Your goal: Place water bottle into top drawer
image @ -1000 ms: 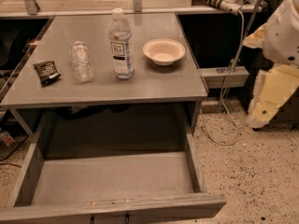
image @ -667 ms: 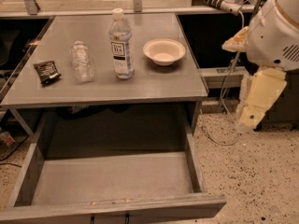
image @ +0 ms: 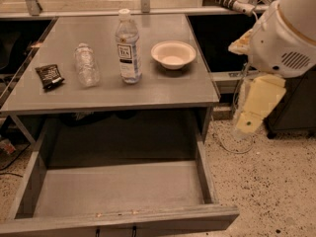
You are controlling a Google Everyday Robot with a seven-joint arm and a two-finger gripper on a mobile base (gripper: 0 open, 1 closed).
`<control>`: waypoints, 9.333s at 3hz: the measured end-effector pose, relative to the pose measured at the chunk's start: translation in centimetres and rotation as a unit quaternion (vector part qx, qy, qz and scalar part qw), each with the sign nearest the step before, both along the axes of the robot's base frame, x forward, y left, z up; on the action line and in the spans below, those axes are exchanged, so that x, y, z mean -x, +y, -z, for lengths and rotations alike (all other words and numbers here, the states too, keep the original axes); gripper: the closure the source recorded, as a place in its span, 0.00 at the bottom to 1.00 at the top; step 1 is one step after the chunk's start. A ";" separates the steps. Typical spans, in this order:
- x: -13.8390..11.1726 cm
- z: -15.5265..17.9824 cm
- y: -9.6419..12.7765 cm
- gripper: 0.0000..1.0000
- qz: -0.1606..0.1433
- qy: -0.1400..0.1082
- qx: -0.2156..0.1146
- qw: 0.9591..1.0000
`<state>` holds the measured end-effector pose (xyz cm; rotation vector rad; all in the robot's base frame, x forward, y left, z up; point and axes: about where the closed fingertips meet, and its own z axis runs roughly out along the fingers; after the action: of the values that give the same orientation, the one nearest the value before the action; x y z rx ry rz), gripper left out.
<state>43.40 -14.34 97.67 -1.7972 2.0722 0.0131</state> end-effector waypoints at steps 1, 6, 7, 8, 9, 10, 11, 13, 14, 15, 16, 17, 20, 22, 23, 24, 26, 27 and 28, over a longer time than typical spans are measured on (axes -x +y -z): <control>-3.1 -1.4 3.9 0.00 0.025 -0.051 0.001 0.998; -4.8 -6.1 20.4 0.00 -0.093 -0.135 -0.095 0.982; -4.2 -7.0 20.4 0.00 -0.094 -0.142 -0.095 0.981; -4.4 -6.1 22.4 0.00 -0.091 -0.153 -0.092 0.980; -6.6 -5.2 25.7 0.00 -0.101 -0.161 -0.097 0.977; -8.9 -4.0 28.9 0.00 -0.138 -0.140 -0.092 0.976; -8.6 -4.2 29.3 0.00 -0.142 -0.138 -0.092 0.976; -12.3 -3.7 31.3 0.00 -0.131 -0.126 -0.108 0.977; -15.2 -2.7 32.2 0.00 -0.120 -0.095 -0.109 0.982; -16.5 -1.0 33.0 0.00 -0.126 -0.058 -0.107 0.985; -16.3 -1.1 33.0 0.00 -0.130 -0.061 -0.109 0.984; -17.2 0.1 33.9 0.00 -0.119 -0.049 -0.081 0.988; -18.0 2.4 36.3 0.00 -0.137 0.006 0.029 0.990; -21.9 4.2 37.0 0.00 -0.088 0.054 -0.010 0.995; -23.6 4.9 37.2 0.00 -0.072 0.069 -0.024 0.995; -26.3 6.5 38.6 0.00 -0.058 0.073 -0.021 0.995; -28.2 8.0 38.7 0.00 -0.048 0.074 -0.054 0.995; -29.1 10.5 37.5 0.00 -0.031 0.101 -0.072 0.992; -29.7 12.4 36.5 0.00 -0.017 0.121 -0.080 0.989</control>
Offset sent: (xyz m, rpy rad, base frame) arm 0.0922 0.1117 0.0509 -0.0147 -0.2506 -0.0556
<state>73.08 22.15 85.29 -1.8076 2.1309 0.4148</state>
